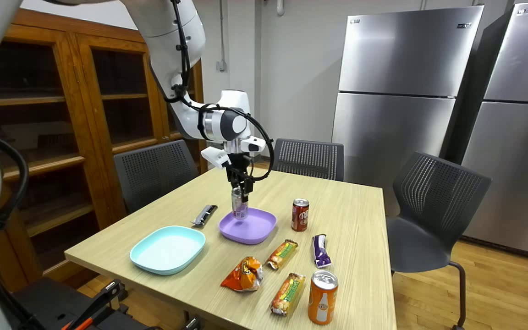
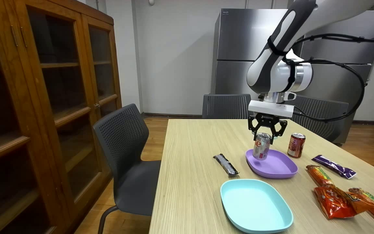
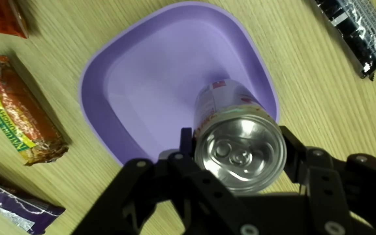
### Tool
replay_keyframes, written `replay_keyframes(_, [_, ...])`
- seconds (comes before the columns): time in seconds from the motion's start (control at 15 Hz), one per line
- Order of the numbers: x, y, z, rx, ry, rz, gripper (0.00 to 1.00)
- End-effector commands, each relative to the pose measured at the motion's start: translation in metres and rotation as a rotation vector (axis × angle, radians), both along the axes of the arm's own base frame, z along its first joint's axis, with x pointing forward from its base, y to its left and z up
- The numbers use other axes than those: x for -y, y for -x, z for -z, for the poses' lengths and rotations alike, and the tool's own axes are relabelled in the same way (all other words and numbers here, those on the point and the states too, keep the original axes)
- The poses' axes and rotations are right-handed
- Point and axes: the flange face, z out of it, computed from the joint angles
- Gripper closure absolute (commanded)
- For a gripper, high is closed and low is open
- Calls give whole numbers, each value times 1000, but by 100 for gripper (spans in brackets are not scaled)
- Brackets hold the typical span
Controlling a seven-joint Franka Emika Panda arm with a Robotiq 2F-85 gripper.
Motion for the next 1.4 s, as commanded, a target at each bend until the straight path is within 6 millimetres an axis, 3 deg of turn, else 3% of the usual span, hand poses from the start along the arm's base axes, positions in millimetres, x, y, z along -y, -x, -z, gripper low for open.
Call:
replay_keyframes(0.0, [-4,-22,2,-22,-9,37,62])
replay_keyframes(0.47, [-7,-34,7,-38,-6,34,62])
replay_keyframes(0.53, [-7,-35,6,-42,-4,34,12])
replay_keyframes(0.73, [-6,-34,-5,-36,-11,28,0])
replay_keyframes(1.0, [-1,-36,-35,17,-17,27,0])
replay_keyframes(1.33, [21,-39,-78,75,-31,56,0])
